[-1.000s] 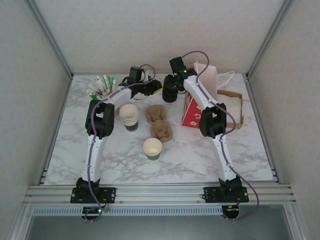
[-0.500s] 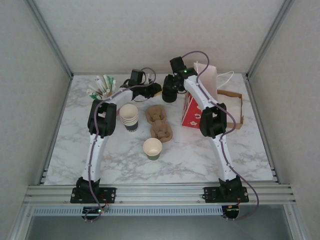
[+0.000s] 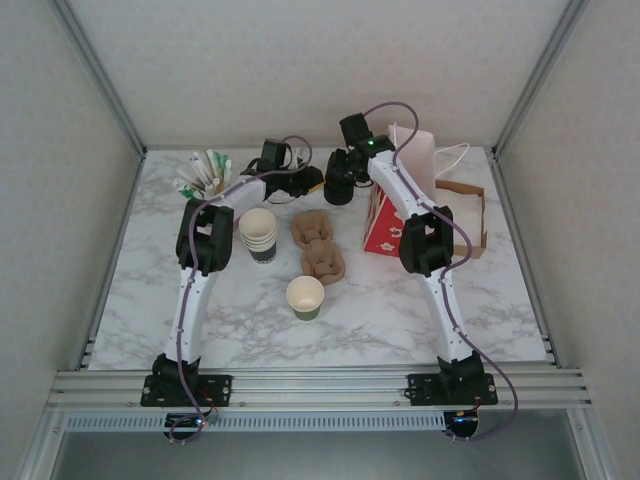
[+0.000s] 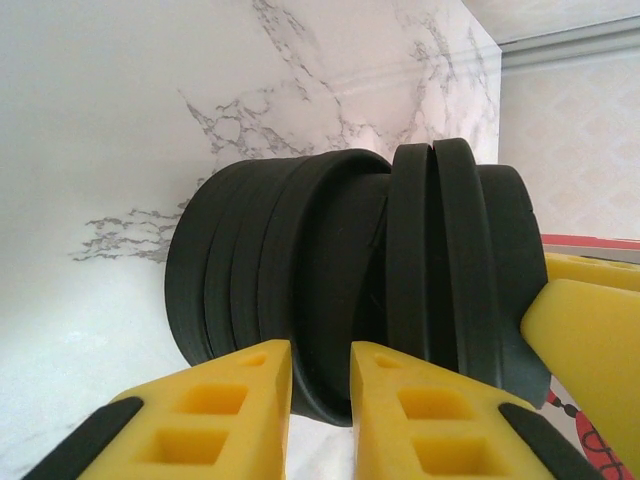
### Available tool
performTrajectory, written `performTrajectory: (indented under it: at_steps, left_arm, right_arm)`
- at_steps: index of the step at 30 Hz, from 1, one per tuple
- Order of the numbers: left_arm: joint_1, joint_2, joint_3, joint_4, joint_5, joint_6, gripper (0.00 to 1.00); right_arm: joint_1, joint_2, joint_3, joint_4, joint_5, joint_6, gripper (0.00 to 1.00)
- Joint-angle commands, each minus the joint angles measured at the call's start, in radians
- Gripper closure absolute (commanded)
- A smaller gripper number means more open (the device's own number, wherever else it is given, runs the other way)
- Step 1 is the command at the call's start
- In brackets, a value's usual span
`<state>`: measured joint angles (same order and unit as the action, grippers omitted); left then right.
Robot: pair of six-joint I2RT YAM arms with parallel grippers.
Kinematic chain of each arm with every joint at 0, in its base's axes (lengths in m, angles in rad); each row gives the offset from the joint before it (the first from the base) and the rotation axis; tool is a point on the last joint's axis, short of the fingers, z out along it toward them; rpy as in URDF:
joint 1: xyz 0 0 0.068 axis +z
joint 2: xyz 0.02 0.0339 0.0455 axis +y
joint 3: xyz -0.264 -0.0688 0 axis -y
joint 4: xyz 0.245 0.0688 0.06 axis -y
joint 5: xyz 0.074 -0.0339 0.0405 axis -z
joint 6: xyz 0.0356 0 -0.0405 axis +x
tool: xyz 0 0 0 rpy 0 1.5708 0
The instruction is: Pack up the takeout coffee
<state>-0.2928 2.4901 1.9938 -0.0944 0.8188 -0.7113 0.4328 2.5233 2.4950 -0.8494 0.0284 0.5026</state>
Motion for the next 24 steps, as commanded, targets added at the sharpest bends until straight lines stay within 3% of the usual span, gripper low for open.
performTrajectory:
  at_steps: [1,24]
  left_arm:
    - [0.001,-0.052,0.008,0.004,0.012,0.013,0.77]
    - [0.001,-0.060,-0.005,0.038,0.037,-0.007,0.79]
  right_arm:
    - [-0.006,-0.031,0.010,-0.006,-0.011,0.007,0.41]
    - [-0.009,-0.026,0.009,-0.006,-0.027,0.010,0.41]
